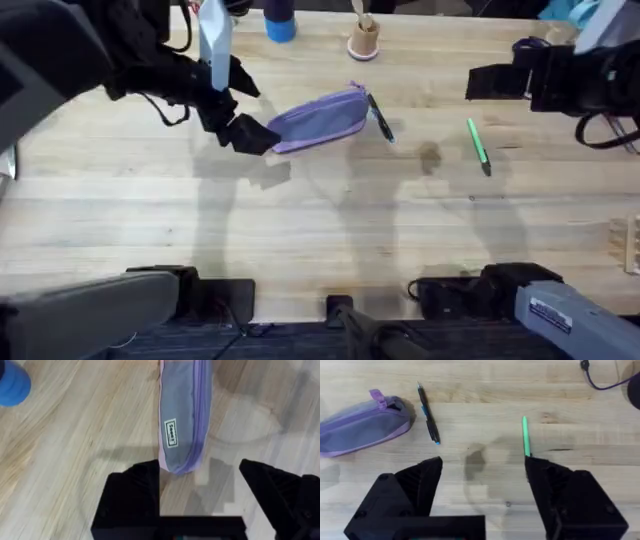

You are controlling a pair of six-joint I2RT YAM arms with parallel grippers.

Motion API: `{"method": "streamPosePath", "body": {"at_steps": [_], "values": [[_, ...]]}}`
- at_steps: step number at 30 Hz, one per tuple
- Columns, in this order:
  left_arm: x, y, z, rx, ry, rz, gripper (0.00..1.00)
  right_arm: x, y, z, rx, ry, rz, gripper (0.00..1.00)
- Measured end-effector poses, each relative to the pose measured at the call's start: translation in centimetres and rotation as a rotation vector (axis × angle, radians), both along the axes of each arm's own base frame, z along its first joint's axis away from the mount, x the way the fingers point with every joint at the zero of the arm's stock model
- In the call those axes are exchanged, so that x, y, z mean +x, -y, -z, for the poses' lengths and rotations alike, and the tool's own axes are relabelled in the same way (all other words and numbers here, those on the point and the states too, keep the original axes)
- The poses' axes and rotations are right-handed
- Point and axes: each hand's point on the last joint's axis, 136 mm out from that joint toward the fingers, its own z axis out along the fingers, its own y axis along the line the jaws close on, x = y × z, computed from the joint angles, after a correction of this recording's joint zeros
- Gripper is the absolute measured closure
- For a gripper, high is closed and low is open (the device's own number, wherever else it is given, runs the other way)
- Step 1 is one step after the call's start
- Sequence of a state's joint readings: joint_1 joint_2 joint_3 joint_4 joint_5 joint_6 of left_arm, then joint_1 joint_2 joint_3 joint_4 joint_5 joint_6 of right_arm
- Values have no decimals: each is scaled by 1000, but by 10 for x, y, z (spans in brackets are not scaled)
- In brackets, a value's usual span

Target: Unzip the bag, pick up the pens from the table one at a time and place them inside, then zip the bag closed.

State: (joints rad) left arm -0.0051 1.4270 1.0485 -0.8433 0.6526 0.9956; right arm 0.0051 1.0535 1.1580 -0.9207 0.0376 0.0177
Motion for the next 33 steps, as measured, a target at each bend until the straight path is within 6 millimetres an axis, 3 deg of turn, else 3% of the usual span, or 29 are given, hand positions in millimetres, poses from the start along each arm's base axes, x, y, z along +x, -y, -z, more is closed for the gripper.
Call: {"method": "streamPosePath", "body": {"at_steps": [15,24,27,32,33], "values": [[8,14,48,-100,-151,42,7,0,0,0,0,0,0,6],[12,15,52,-110,-150,45,32,0,0,0,0,0,0,6],[12,16,52,-110,-149,45,249,0,0,0,0,0,0,6],[15,15,52,-108,-130,50,912,0,0,0,0,0,0,5],[16,15,52,-107,-129,50,946,0,0,0,0,1,0,5]]}}
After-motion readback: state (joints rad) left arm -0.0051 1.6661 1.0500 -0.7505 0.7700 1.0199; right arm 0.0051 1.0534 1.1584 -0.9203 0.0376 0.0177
